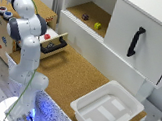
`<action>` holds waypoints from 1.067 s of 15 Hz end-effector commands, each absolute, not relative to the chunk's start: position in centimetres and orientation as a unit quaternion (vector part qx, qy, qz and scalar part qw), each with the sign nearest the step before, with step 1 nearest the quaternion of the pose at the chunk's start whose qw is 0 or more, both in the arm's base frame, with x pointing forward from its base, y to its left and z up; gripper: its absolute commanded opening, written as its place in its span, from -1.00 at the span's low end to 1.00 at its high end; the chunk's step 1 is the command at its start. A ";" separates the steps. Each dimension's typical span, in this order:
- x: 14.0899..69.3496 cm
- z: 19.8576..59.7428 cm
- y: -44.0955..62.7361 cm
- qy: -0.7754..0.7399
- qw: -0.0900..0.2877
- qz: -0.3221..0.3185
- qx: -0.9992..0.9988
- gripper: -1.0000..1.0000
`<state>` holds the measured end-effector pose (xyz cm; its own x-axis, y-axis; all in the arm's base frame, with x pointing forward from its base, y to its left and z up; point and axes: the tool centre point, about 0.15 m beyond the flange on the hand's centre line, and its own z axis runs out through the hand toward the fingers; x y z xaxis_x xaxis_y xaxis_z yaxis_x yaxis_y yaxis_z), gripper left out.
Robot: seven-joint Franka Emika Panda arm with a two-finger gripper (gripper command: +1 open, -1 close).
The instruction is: Turn on the red led light
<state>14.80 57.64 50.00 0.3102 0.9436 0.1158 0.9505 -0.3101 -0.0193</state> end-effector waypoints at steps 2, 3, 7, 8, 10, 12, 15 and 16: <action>16.6 48.5 62.0 -0.572 -0.032 0.041 -0.819 -1.00; 16.6 47.9 62.2 -0.571 -0.029 0.044 -0.820 -1.00; 18.4 45.6 63.3 -0.547 -0.018 0.048 -0.836 -1.00; 18.4 45.1 63.6 -0.549 -0.019 0.051 -0.834 -1.00; 17.9 44.4 63.8 -0.556 -0.031 0.056 -0.829 -1.00; 17.4 44.3 63.7 -0.561 -0.042 0.058 -0.825 -1.00; 17.0 48.1 62.2 -0.553 -0.056 0.047 -0.830 -1.00; 17.0 49.5 61.5 -0.550 -0.068 0.045 -0.831 -1.00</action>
